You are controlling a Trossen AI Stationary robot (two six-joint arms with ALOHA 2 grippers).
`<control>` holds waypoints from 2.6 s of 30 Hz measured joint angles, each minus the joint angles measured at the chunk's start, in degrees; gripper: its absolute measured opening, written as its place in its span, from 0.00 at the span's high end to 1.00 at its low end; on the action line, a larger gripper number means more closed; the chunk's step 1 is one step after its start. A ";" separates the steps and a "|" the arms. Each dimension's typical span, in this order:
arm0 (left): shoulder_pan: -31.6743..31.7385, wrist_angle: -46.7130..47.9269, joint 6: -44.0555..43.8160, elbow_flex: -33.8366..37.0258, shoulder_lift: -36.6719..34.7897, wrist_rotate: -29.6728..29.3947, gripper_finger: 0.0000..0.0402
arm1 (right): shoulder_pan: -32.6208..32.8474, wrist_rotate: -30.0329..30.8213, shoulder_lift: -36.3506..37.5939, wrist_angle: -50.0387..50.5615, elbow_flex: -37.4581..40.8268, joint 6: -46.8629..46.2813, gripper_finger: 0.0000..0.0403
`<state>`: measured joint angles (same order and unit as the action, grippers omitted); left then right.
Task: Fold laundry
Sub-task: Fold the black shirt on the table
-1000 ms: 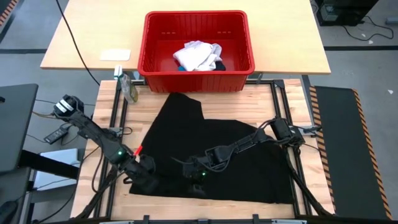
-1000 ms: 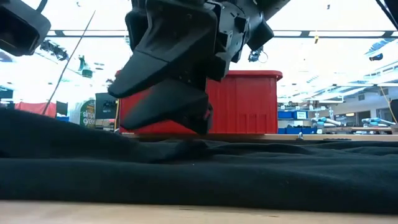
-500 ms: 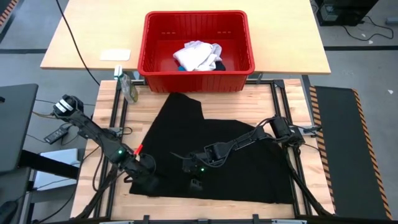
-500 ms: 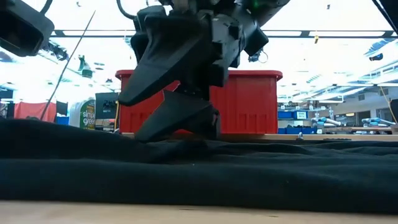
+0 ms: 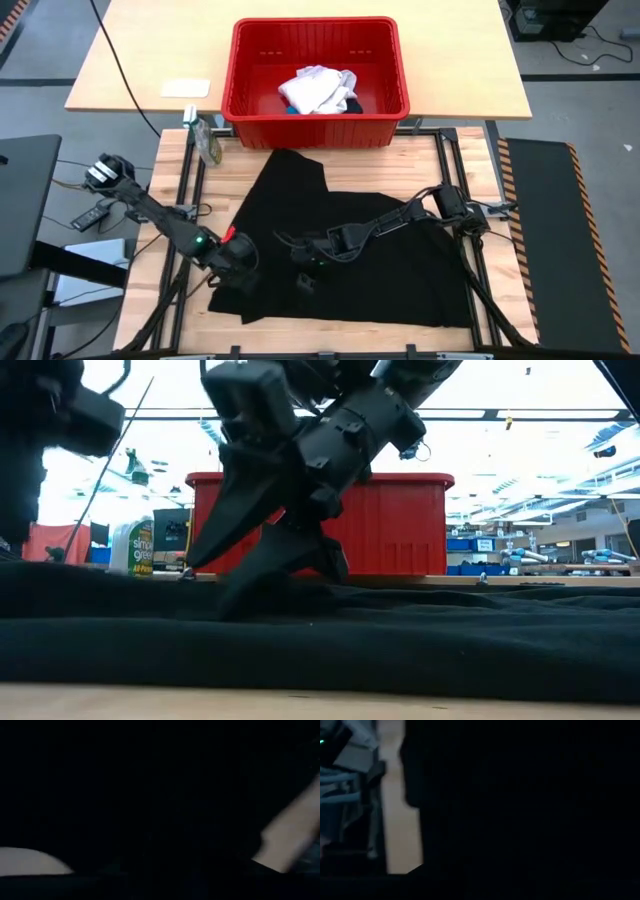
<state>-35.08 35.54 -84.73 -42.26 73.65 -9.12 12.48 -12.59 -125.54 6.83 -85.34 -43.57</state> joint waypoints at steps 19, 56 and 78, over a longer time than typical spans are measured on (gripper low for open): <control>9.47 10.76 10.73 -1.81 -9.80 1.23 0.60 | -1.76 5.34 1.29 3.54 0.00 -1.10 0.55; 3.83 1.05 0.05 9.35 -1.18 -5.18 0.64 | 5.09 10.48 1.76 15.01 -0.13 7.76 0.55; 2.07 -8.53 22.67 1.53 -2.34 -7.93 0.65 | 8.52 11.52 1.67 -1.12 -0.03 38.64 0.65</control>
<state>-33.00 27.02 -62.07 -40.73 71.31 -17.06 20.99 -1.06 -123.86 5.71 -85.37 -4.94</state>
